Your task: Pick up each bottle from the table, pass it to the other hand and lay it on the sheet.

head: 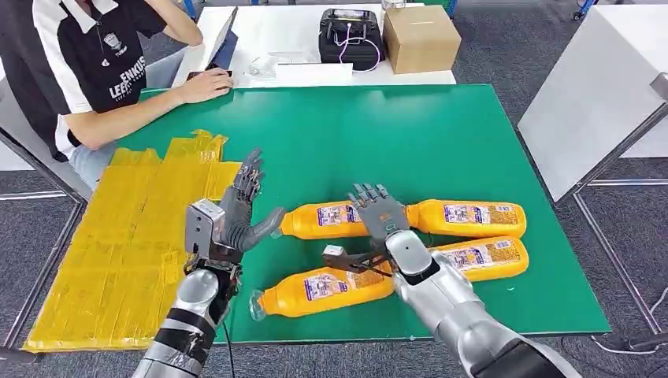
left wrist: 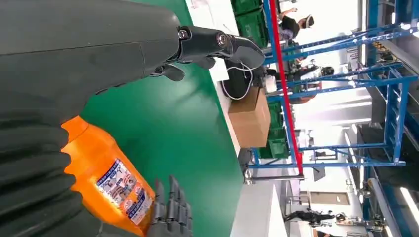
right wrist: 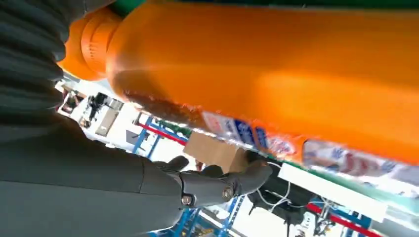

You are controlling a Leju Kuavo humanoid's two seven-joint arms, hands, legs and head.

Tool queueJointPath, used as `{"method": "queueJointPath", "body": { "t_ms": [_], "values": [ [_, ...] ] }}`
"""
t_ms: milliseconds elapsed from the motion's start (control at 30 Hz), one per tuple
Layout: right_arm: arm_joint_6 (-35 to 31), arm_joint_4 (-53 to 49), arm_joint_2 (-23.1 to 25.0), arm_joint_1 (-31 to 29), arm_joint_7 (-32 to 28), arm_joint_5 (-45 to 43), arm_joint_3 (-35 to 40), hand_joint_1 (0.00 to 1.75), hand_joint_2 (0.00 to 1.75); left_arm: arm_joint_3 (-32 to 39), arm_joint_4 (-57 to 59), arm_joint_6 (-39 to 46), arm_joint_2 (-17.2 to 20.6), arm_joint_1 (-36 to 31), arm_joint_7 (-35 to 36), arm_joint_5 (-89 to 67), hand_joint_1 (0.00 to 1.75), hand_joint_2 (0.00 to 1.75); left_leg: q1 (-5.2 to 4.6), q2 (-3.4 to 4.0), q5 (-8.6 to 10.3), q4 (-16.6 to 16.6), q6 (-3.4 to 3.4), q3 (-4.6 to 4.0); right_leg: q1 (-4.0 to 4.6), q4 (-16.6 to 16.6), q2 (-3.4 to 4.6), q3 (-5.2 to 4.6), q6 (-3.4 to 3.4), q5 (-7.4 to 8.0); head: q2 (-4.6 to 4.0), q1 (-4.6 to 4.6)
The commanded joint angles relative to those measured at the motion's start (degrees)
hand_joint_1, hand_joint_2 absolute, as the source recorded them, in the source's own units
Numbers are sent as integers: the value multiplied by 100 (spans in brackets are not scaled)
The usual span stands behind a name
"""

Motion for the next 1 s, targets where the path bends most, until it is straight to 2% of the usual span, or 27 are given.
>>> {"method": "queueJointPath", "body": {
  "t_ms": [33,67,100,133,167,200,267,400,567,600,633,667,733,767,833,967,1000],
  "values": [
    [181,565,-4,-362,-183,-53,276,0,175,-93,566,-25,-23,-295,-12,49,0,175,3,2,-7,-1,-2,22,5,-7,-7,28,-2,-6,0,0],
    [197,600,-5,-366,-243,-120,236,0,175,-115,614,-25,-29,-314,-15,55,0,175,6,5,-10,-3,-3,35,8,-13,-8,43,-3,-9,0,0],
    [221,631,3,-362,-305,-225,166,0,175,-135,647,-25,-33,-320,-26,68,0,175,-1,-3,-1,-2,-1,10,0,-3,-9,13,-1,-4,0,0],
    [257,654,6,-363,-363,-310,113,14,175,-150,672,-24,-32,-321,-33,74,0,175,2,-3,-4,-3,-2,21,4,-7,-12,27,-2,-6,0,0],
    [289,673,7,-366,-385,-354,85,105,175,-153,686,-24,-30,-318,-37,80,0,175,2,-5,-2,-4,-2,16,3,-7,-13,21,-2,-4,0,0],
    [428,725,-12,-386,-459,-468,28,133,175,-168,736,-22,-26,-317,-47,93,0,175,-2,-5,-1,-4,-1,13,-1,-4,-11,16,-1,-4,0,0],
    [495,747,-35,-395,-510,-562,-7,154,175,-186,787,-13,-21,-319,-57,93,0,175,1,-4,-4,-3,-2,19,2,-6,-12,24,-2,-6,0,0],
    [741,826,-105,-476,-684,-911,-62,159,175,-242,874,12,-7,-355,-124,108,0,175,-2,-7,-1,-4,0,13,-1,-5,-13,16,-1,-5,0,0],
    [659,773,-132,-472,-626,-998,-57,159,175,-247,792,18,16,-311,-142,121,0,175,5,-4,-7,-8,-2,39,7,-18,-17,48,-2,-9,0,0],
    [645,772,-131,-456,-620,-997,-54,159,175,-248,787,16,19,-301,-144,122,0,175,1,-5,-1,-3,-1,14,2,-7,-10,18,-1,-4,0,0],
    [645,772,-131,-456,-620,-997,-54,159,175,-248,787,16,19,-301,-144,122,0,175,2,-6,-4,-4,-1,23,4,-10,-14,30,-1,-6,0,0],
    [620,763,-124,-443,-602,-1010,-65,166,175,-250,766,15,20,-288,-146,122,0,175,1,-6,-3,-5,-1,22,3,-10,-14,28,-1,-6,0,0],
    [443,708,-127,-401,-554,-1034,-81,164,175,-258,714,-7,25,-254,-157,133,0,175,4,-4,-5,-6,-2,28,5,-14,-14,35,-2,-6,0,0],
    [368,689,-121,-391,-539,-1062,-104,175,175,-260,704,-12,25,-246,-158,135,0,175,0,-4,-3,-5,-1,20,2,-9,-11,25,-1,-5,0,0],
    [216,624,-125,-357,-481,-1084,-144,171,175,-267,674,-18,26,-227,-159,137,0,175,4,-5,-5,-6,-2,28,5,-14,-14,36,-2,-7,0,0],
    [216,624,-125,-357,-481,-1084,-144,175,175,-267,674,-18,26,-227,-159,137,0,175,2,-4,-4,-5,-1,23,4,-11,-11,29,-2,-6,0,0],
    [-83,533,-138,-323,-386,-1098,-223,175,175,-269,651,-19,26,-204,-154,135,0,175,0,-3,-3,-4,-1,17,1,-7,-10,21,-1,-5,0,2]
  ]
}}
